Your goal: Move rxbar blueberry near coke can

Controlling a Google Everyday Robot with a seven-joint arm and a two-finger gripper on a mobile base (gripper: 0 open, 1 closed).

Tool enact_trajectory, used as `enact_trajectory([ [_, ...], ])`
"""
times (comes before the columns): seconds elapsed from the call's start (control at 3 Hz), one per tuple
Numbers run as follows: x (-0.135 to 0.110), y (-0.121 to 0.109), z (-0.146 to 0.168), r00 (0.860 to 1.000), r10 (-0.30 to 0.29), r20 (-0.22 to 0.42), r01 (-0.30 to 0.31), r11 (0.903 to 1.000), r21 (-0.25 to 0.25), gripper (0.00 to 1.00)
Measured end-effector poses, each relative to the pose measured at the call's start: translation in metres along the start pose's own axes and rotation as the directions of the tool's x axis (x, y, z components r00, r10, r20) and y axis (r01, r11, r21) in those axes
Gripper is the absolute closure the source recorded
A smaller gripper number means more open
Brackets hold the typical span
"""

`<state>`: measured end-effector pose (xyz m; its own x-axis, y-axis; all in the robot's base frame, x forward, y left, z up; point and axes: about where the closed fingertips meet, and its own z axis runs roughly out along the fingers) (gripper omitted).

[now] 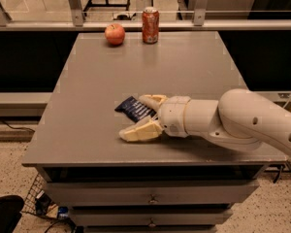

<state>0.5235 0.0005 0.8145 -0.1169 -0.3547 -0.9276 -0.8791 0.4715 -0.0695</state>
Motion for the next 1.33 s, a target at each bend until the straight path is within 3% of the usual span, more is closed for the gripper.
enact_trajectory([
  [0.33, -0.003, 0.0, -0.001, 1.0, 0.0, 0.0, 0.0, 1.0, 0.0, 0.88],
  [0.67, -0.004, 0.0, -0.002, 1.0, 0.0, 0.0, 0.0, 1.0, 0.0, 1.0],
  [1.33, -0.013, -0.008, 0.001, 1.0, 0.013, 0.026, -0.013, 0.9999, -0.003, 1.0],
])
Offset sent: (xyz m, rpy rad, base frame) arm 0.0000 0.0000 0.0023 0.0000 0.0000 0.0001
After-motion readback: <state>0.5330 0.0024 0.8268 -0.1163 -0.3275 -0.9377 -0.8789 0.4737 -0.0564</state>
